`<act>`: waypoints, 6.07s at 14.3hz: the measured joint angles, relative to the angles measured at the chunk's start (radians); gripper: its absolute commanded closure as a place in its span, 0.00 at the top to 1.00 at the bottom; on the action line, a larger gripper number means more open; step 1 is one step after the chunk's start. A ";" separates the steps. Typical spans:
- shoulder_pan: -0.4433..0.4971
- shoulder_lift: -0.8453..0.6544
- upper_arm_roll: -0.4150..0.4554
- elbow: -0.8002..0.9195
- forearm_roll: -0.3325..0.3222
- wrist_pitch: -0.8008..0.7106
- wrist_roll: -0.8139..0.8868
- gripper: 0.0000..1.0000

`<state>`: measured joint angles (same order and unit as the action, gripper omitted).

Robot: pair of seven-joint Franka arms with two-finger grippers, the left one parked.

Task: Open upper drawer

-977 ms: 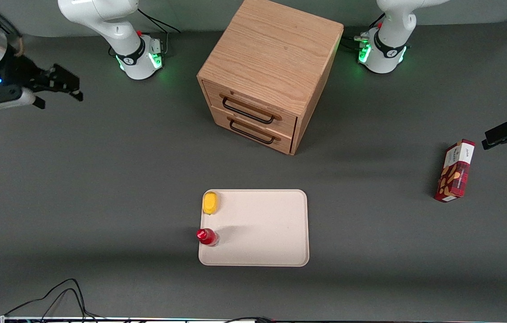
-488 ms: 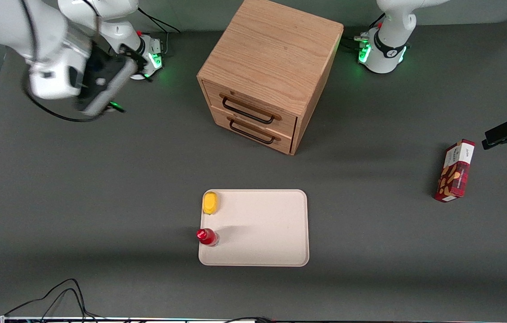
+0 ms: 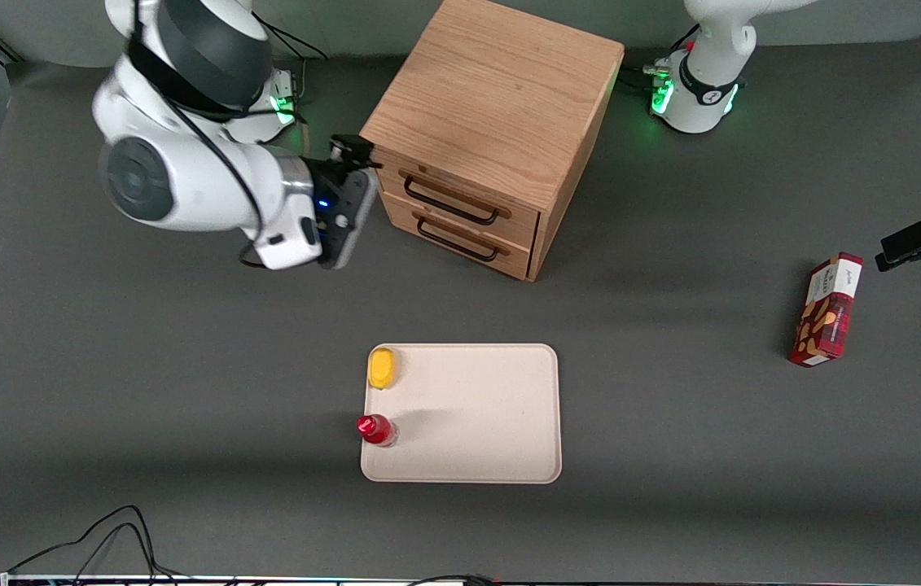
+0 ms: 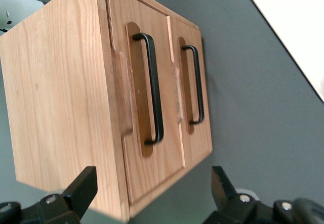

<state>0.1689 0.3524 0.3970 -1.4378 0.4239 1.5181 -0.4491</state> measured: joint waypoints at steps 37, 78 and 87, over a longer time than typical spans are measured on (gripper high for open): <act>0.039 0.287 -0.044 0.063 -0.118 0.215 -0.073 1.00; 0.018 0.057 -0.248 0.536 -0.375 -0.167 0.149 1.00; -0.004 -0.473 -0.371 -0.036 -0.385 -0.364 0.503 1.00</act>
<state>0.1646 -0.1208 0.0256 -1.4736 0.0390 1.1541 0.0538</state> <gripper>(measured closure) 0.000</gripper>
